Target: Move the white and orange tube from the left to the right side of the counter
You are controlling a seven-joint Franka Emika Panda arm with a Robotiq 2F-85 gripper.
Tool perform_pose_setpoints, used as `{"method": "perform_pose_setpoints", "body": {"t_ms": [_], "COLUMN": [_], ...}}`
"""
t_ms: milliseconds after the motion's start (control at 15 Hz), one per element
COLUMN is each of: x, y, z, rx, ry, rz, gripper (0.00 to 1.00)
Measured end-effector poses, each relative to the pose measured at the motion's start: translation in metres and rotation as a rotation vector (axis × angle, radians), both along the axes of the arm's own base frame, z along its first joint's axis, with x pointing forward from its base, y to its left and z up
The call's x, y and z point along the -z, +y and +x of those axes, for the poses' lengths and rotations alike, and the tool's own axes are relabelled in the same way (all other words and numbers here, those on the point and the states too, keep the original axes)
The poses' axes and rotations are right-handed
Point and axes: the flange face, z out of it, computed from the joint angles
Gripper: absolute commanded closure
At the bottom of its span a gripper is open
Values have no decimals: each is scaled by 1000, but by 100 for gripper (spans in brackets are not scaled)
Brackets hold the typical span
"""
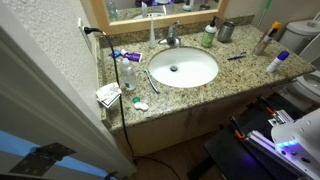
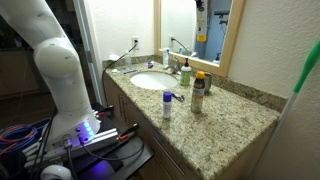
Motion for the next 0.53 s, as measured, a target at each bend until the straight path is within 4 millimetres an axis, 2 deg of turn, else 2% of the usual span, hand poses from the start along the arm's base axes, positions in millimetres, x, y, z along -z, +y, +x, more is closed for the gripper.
{"method": "perform_pose_setpoints", "body": {"t_ms": [267,400,533], "x": [4,23,53], "y": [0,-8,-33], "z": [3,14,24], "rx": [28,94,205], "ry": [6,31,63], "rz": [-11,-17,0], "gripper": [99,99,99]}}
